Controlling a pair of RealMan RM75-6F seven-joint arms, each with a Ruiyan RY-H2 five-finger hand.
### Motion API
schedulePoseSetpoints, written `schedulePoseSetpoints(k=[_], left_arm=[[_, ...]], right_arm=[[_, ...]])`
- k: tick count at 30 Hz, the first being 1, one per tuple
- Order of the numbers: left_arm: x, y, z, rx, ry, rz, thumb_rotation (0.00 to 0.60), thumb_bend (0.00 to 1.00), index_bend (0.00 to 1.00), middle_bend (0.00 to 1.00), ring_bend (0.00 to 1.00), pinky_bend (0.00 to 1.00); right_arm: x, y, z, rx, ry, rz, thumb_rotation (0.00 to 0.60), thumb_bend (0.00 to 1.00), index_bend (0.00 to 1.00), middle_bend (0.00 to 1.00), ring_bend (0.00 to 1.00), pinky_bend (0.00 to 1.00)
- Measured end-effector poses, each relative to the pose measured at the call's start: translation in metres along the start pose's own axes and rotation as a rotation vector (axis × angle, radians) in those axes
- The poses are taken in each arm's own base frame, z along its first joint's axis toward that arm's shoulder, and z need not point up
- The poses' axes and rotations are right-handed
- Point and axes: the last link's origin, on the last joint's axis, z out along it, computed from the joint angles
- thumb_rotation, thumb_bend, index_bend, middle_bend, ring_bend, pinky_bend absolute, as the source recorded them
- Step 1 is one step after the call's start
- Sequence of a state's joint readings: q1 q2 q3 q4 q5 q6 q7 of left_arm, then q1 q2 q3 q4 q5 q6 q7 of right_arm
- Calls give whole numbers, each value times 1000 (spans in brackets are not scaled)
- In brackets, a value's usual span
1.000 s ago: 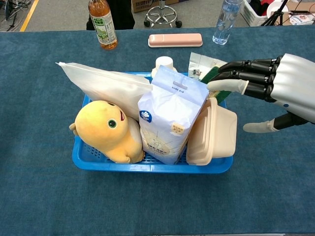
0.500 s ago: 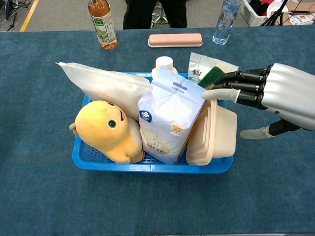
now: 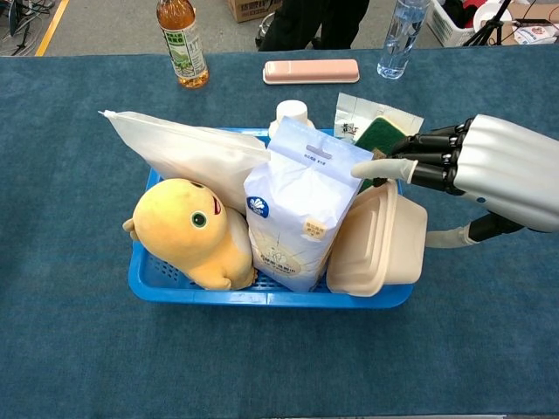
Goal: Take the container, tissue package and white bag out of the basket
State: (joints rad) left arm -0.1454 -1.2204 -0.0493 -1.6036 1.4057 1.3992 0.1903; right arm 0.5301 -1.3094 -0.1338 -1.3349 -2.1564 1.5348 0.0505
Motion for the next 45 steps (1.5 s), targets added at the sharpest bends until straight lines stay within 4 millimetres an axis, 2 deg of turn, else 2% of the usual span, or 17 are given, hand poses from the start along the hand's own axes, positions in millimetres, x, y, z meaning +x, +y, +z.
schedulePoseSetpoints(k=[10, 26, 45], left_arm=[[-1, 1, 0, -2, 0, 1, 600, 239, 302, 180, 119, 293], [-2, 0, 0, 1, -3, 0, 600, 239, 302, 180, 118, 293], [-2, 4, 2, -12, -7, 4, 600, 239, 303, 180, 119, 293]], right_arm=[[-1, 1, -3, -22, -1, -19, 600, 0, 447, 561, 476, 619], [7, 3, -2, -38, 86, -12, 600, 0, 478, 603, 520, 639], [56, 5, -12, -96, 249, -125, 600, 0, 487, 611, 528, 643]])
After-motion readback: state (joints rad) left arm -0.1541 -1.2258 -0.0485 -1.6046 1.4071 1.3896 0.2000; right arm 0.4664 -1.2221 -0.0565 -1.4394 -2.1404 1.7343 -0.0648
